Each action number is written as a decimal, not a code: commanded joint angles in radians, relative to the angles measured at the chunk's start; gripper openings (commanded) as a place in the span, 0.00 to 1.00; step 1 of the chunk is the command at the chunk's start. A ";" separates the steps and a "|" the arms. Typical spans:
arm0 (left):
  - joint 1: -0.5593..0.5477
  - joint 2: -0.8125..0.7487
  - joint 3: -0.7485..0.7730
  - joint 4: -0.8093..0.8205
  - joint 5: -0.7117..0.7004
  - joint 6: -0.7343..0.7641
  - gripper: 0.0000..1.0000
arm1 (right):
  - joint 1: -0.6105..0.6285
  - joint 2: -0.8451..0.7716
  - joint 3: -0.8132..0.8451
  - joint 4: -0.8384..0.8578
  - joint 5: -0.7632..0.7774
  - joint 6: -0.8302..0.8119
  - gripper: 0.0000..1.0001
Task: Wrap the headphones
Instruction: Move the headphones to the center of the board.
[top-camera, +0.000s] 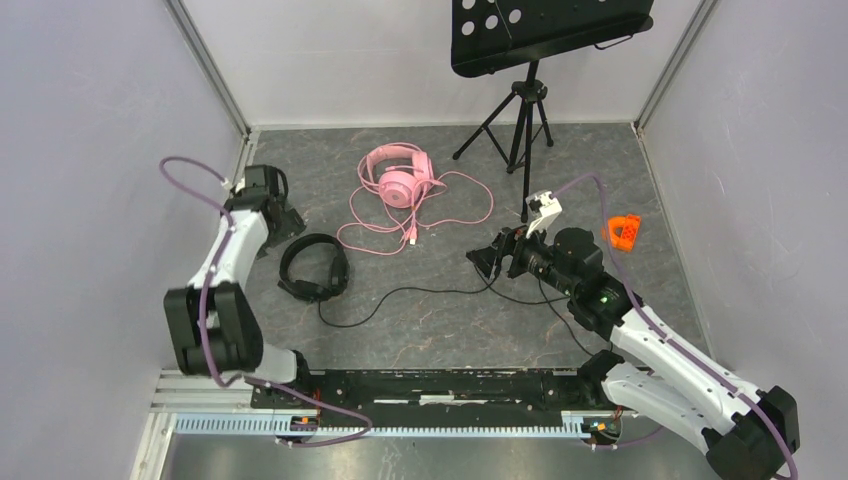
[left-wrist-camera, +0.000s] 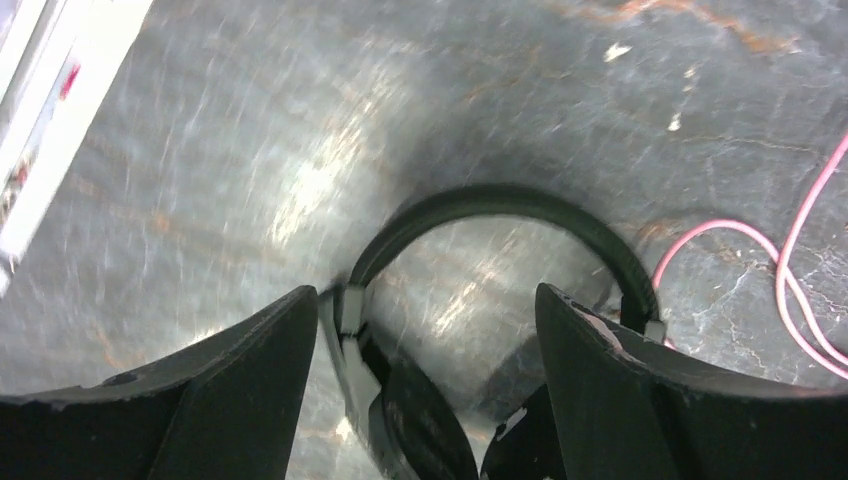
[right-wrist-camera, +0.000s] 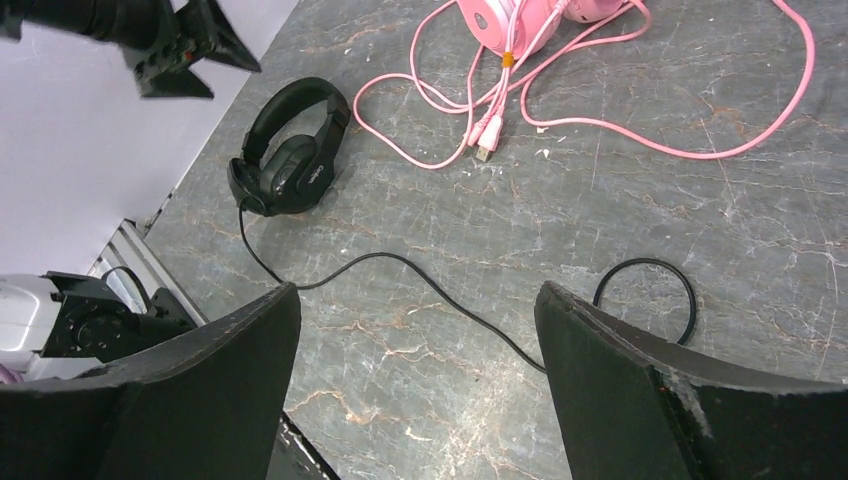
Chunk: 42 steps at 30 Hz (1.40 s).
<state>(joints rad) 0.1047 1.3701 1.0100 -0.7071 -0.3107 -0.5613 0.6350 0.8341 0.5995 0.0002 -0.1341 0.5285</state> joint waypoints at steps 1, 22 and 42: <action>0.008 0.137 0.164 0.022 0.070 0.328 0.85 | 0.005 -0.014 -0.001 0.043 -0.001 -0.041 0.91; 0.016 0.373 0.152 -0.073 0.355 0.462 0.64 | 0.004 -0.102 -0.010 0.002 -0.013 -0.140 0.94; -0.162 -0.165 -0.212 0.014 0.575 0.151 0.65 | 0.005 -0.248 -0.042 -0.096 -0.022 -0.075 0.93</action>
<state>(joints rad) 0.0212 1.3067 0.7940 -0.7166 0.1841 -0.3428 0.6350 0.6090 0.5583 -0.0856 -0.1570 0.4332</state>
